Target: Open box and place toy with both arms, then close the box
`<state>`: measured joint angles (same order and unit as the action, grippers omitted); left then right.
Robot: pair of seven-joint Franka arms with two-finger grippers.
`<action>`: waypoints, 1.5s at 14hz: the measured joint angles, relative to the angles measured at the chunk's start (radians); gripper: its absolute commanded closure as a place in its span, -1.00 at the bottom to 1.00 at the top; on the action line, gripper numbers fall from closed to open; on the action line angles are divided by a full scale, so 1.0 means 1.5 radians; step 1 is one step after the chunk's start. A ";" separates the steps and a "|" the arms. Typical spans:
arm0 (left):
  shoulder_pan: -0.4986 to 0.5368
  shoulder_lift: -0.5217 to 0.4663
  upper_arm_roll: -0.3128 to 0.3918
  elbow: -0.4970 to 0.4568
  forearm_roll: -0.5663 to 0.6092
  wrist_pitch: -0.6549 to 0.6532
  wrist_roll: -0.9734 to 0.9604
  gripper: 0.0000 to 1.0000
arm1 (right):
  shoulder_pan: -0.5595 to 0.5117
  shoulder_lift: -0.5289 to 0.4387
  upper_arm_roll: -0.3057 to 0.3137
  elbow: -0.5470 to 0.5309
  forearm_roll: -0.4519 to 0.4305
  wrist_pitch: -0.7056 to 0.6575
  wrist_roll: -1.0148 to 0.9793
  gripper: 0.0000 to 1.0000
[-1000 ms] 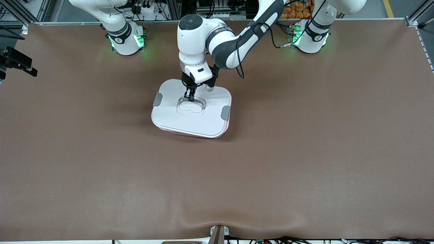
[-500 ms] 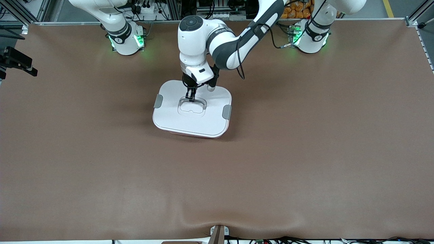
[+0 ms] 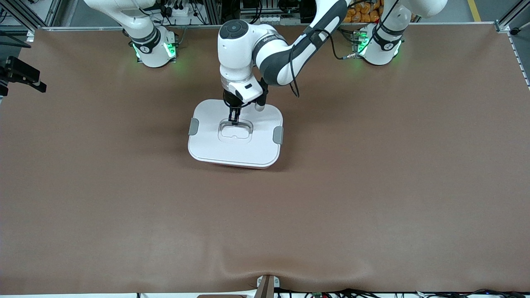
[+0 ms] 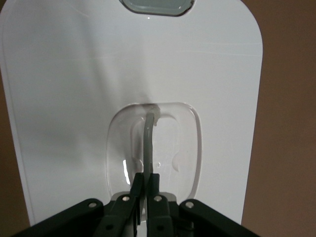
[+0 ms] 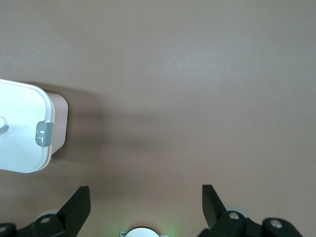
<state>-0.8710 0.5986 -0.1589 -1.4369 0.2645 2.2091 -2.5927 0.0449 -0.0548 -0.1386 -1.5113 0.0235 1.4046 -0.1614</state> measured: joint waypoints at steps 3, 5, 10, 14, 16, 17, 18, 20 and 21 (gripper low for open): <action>-0.002 0.000 0.000 -0.002 0.002 0.003 -0.003 1.00 | -0.006 0.000 0.000 0.000 0.000 -0.001 0.000 -1.00; -0.003 0.000 0.000 -0.003 0.003 0.004 -0.003 1.00 | -0.006 0.000 0.000 0.000 0.000 -0.001 0.000 -1.00; -0.008 0.001 -0.001 -0.009 0.020 0.007 -0.004 1.00 | -0.006 0.000 0.000 0.000 0.000 -0.002 0.000 -1.00; -0.012 0.002 -0.002 -0.011 0.021 0.008 -0.004 -0.49 | -0.006 0.000 0.002 0.000 0.001 -0.002 0.000 -1.00; -0.012 0.002 -0.002 -0.011 0.021 0.009 -0.004 -1.00 | -0.006 0.000 0.010 0.000 0.001 -0.002 0.000 -1.00; -0.012 0.002 -0.002 -0.011 0.021 0.010 -0.004 -1.00 | -0.006 0.000 0.014 0.000 0.001 -0.002 0.000 -1.00; -0.012 0.003 -0.003 -0.011 0.021 0.010 -0.004 -1.00 | -0.006 0.000 0.016 0.000 0.001 -0.002 0.000 -1.00; -0.013 0.003 -0.003 -0.011 0.021 0.011 -0.005 -1.00 | -0.006 0.000 0.017 0.000 0.001 -0.002 0.000 -1.00; -0.013 0.003 -0.003 -0.011 0.021 0.013 -0.005 -1.00 | -0.007 0.000 0.017 0.000 0.001 -0.002 0.000 -1.00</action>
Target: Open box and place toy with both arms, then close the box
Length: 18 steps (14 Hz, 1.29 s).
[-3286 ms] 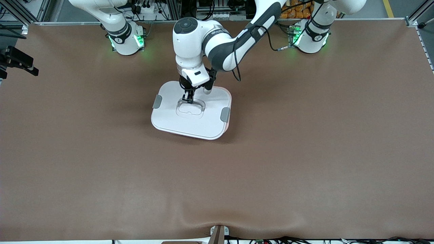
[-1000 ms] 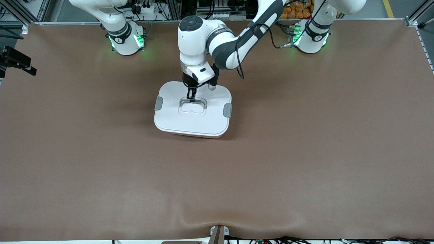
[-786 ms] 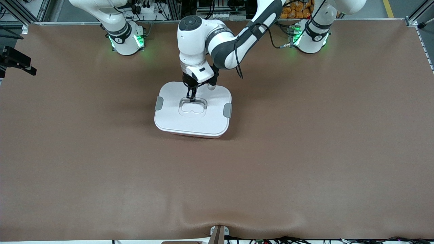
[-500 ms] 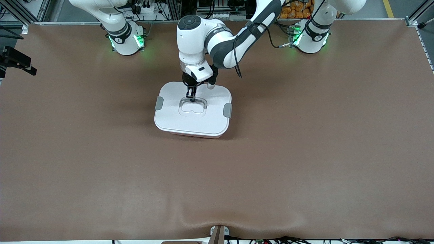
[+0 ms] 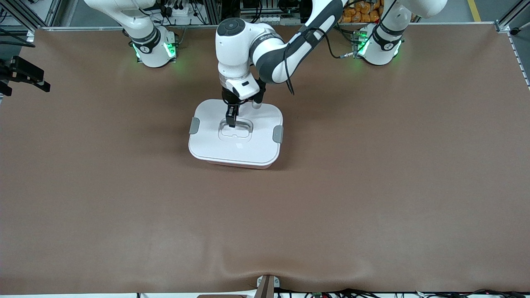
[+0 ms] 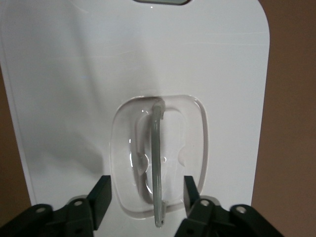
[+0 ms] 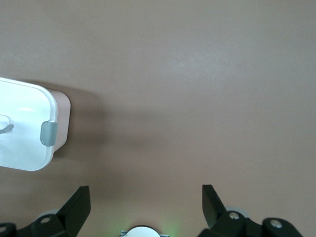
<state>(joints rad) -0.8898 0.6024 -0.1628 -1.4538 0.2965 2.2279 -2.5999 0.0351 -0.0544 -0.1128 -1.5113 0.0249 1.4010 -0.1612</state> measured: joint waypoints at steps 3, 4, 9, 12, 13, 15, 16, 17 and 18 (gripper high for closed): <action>0.000 -0.001 0.000 0.003 0.000 0.005 0.000 -1.00 | 0.000 0.000 0.000 0.000 0.000 0.000 0.000 -1.00; 0.001 -0.004 0.000 0.006 0.000 0.006 0.000 -1.00 | 0.000 0.000 0.000 0.000 0.000 -0.001 0.000 -1.00; 0.032 -0.050 0.006 0.009 0.000 -0.003 0.017 -1.00 | -0.001 0.000 0.000 0.000 0.000 -0.005 0.000 -1.00; 0.102 -0.084 0.006 0.009 0.000 -0.018 0.079 -1.00 | -0.003 0.000 0.006 0.000 0.000 -0.006 0.000 -1.00; 0.127 -0.091 0.006 0.009 0.000 -0.020 0.104 -1.00 | -0.003 0.000 0.008 0.000 0.000 -0.007 0.000 -1.00; 0.177 -0.099 0.006 0.009 -0.001 -0.025 0.153 -1.00 | -0.003 0.000 0.009 0.000 0.000 -0.007 0.000 -1.00; 0.202 -0.103 0.006 0.009 -0.003 -0.027 0.170 -1.00 | -0.004 0.000 0.009 0.000 0.000 -0.007 0.000 -1.00; 0.227 -0.110 0.006 0.009 -0.005 -0.030 0.181 -1.00 | -0.004 0.000 0.009 0.000 0.000 -0.007 0.000 -1.00; 0.253 -0.120 0.006 0.009 -0.006 -0.039 0.191 -1.00 | -0.005 0.000 0.009 0.000 0.000 -0.007 0.000 -1.00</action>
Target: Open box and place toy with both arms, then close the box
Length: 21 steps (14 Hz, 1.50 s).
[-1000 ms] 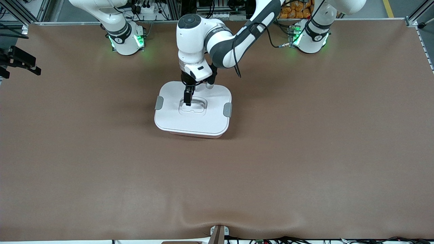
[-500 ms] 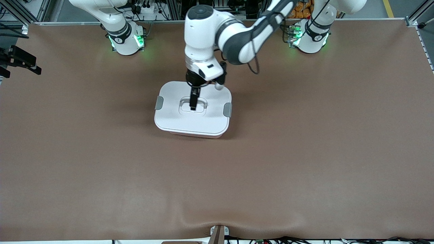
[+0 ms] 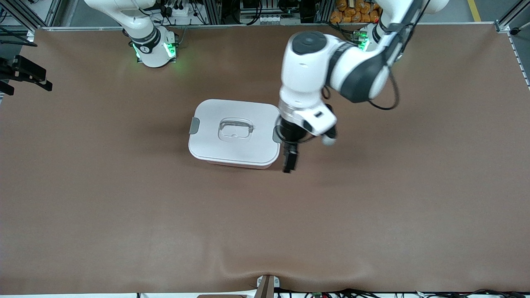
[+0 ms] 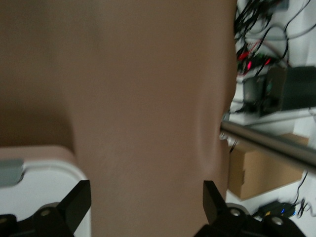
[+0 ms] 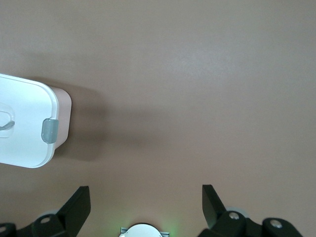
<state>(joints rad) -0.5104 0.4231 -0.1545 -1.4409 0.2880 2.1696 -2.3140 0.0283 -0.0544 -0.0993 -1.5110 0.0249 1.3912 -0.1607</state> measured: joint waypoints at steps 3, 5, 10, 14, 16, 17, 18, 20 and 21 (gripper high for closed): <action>0.056 -0.025 -0.001 -0.006 -0.010 -0.026 0.061 -1.00 | 0.000 0.000 0.000 0.000 0.000 0.000 0.000 -1.00; 0.085 -0.037 -0.001 -0.008 -0.037 -0.030 0.117 -1.00 | 0.000 0.000 0.000 0.000 0.000 0.000 0.000 -1.00; 0.156 -0.080 -0.002 -0.011 -0.089 -0.087 0.297 -1.00 | -0.002 0.000 0.000 0.000 0.000 -0.003 0.005 -1.00; 0.244 -0.148 -0.001 -0.024 -0.165 -0.162 0.522 -1.00 | -0.003 0.000 0.001 0.000 0.000 -0.007 0.024 -1.00; 0.276 -0.191 -0.001 -0.050 -0.189 -0.190 0.641 -1.00 | -0.003 0.000 0.001 0.000 0.000 -0.007 0.024 -1.00; 0.285 -0.210 -0.001 -0.064 -0.192 -0.198 0.690 -1.00 | -0.003 0.000 0.002 0.000 0.000 -0.007 0.025 -1.00; 0.289 -0.225 -0.001 -0.075 -0.192 -0.209 0.730 -1.00 | -0.003 0.000 0.001 0.000 0.000 -0.008 0.025 -1.00; 0.289 -0.242 -0.001 -0.086 -0.193 -0.234 0.813 -1.00 | -0.003 0.000 0.002 0.000 0.000 -0.008 0.025 -1.00; 0.289 -0.248 0.002 -0.089 -0.193 -0.246 0.859 -1.00 | -0.003 0.000 0.003 0.000 0.000 -0.008 0.025 -1.00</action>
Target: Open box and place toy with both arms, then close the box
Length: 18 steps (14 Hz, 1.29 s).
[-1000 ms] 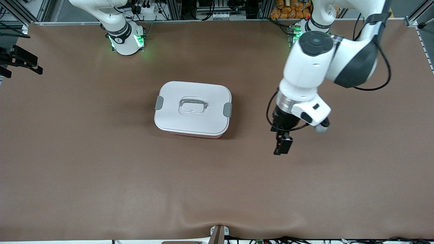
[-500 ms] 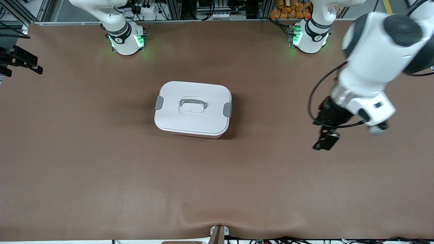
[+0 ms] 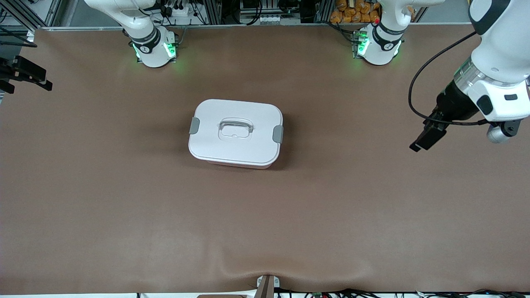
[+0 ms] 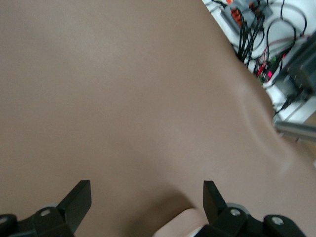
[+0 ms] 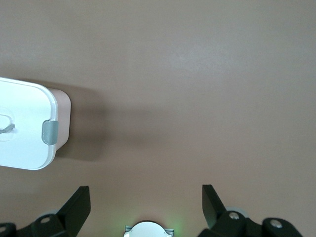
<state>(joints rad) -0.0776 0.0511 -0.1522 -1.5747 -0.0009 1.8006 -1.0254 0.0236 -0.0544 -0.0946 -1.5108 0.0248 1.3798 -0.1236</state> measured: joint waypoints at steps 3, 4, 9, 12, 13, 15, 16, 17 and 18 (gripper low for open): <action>0.000 -0.009 0.017 -0.005 0.000 -0.042 0.134 -1.00 | 0.000 0.000 0.006 0.000 0.000 0.000 0.000 -1.00; 0.000 -0.014 0.020 -0.009 0.000 -0.059 0.190 -1.00 | 0.000 0.000 0.007 0.000 0.000 0.000 0.000 -1.00; -0.001 -0.027 0.020 -0.025 0.003 -0.124 0.385 -1.00 | 0.000 0.000 0.012 0.000 0.000 0.000 0.012 -1.00; 0.000 -0.029 0.019 -0.026 0.021 -0.151 0.455 -1.00 | -0.001 0.000 0.012 0.000 0.000 0.000 0.013 -1.00; 0.000 -0.031 0.019 -0.026 0.022 -0.158 0.479 -1.00 | -0.001 0.000 0.012 0.000 0.000 0.000 0.014 -1.00; 0.001 -0.034 0.019 -0.026 0.023 -0.167 0.512 -1.00 | -0.001 0.000 0.012 0.000 0.000 0.000 0.014 -1.00; 0.003 -0.037 0.019 -0.026 0.024 -0.169 0.517 -1.00 | -0.001 0.000 0.012 0.000 0.000 0.000 0.014 -1.00; 0.008 -0.039 0.017 -0.026 0.024 -0.170 0.524 -1.00 | -0.001 0.000 0.012 0.000 0.000 0.000 0.014 -1.00; 0.012 -0.041 0.015 -0.026 0.024 -0.171 0.528 -1.00 | -0.001 0.000 0.012 0.000 0.000 0.000 0.014 -1.00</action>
<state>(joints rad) -0.0591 -0.0097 -0.1300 -1.6133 0.0352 1.5447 -0.2338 0.0216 -0.0544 -0.0762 -1.5105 0.0248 1.3798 -0.1023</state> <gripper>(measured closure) 0.000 0.000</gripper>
